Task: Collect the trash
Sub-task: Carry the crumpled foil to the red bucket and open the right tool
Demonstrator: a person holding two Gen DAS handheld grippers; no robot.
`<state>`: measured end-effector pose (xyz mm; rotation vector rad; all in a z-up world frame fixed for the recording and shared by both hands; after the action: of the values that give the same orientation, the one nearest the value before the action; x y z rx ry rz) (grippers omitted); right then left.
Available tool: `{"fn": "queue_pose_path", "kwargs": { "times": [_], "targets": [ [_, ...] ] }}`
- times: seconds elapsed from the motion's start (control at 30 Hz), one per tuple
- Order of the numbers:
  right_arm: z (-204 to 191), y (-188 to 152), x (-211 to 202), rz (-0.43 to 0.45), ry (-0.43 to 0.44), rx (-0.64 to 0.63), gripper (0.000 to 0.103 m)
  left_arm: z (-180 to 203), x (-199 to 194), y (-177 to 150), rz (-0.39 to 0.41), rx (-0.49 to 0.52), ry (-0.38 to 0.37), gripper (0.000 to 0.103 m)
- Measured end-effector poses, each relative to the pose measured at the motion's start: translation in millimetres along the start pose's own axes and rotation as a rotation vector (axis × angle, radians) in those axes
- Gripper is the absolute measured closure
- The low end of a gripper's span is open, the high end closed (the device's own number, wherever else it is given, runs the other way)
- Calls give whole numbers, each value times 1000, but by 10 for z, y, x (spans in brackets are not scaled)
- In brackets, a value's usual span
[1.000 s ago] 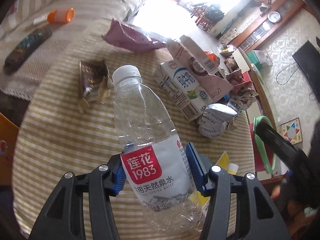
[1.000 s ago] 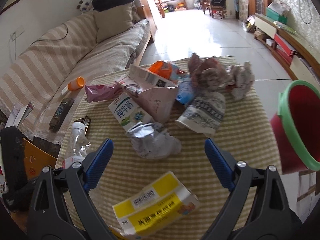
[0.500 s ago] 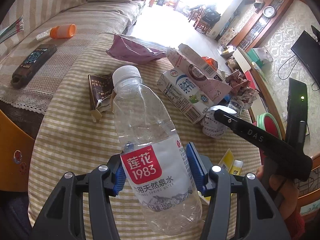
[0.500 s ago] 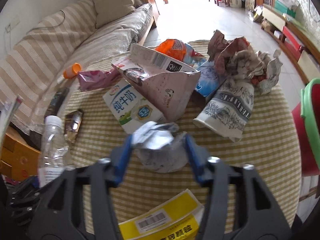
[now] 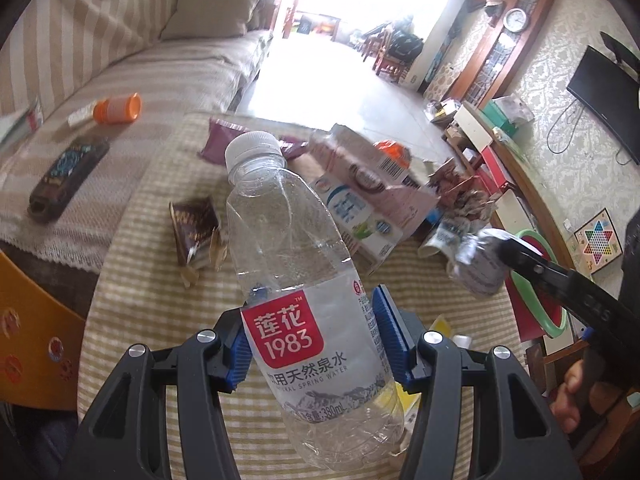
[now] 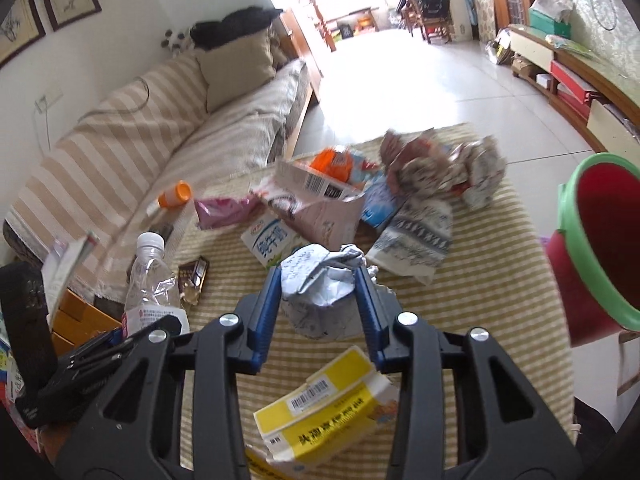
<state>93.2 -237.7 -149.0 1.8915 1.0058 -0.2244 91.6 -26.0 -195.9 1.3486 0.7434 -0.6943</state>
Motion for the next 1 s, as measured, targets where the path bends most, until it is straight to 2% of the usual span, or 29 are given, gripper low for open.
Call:
{"fn": "queue_pose_path", "kwargs": {
  "times": [0.17, 0.53, 0.8, 1.0],
  "targets": [
    [79, 91, -339, 56, -28, -11, 66, 189, -167, 153, 58, 33, -19, 51],
    [438, 176, -868, 172, -105, 37, 66, 857, -367, 341, 120, 117, -102, 51],
    [929, 253, -1264, 243, -179, 84, 66, 1386, -447, 397, 156, 202, -143, 51],
    [1492, 355, -1654, 297, -263, 140, 66, 1823, -470, 346, 156, 264, -188, 51]
  ]
}}
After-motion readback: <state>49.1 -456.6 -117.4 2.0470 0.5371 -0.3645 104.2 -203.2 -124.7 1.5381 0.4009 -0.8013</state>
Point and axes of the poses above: each gripper's, at about its wrist camera, not at the fingertips, and x roughly the way its jaws point, z to its right, y to its top, the point moved 8 cm from there along x, roughly the way its jaws point, and after that the axes turned 15 degrees about y, right-handed, at the moved point
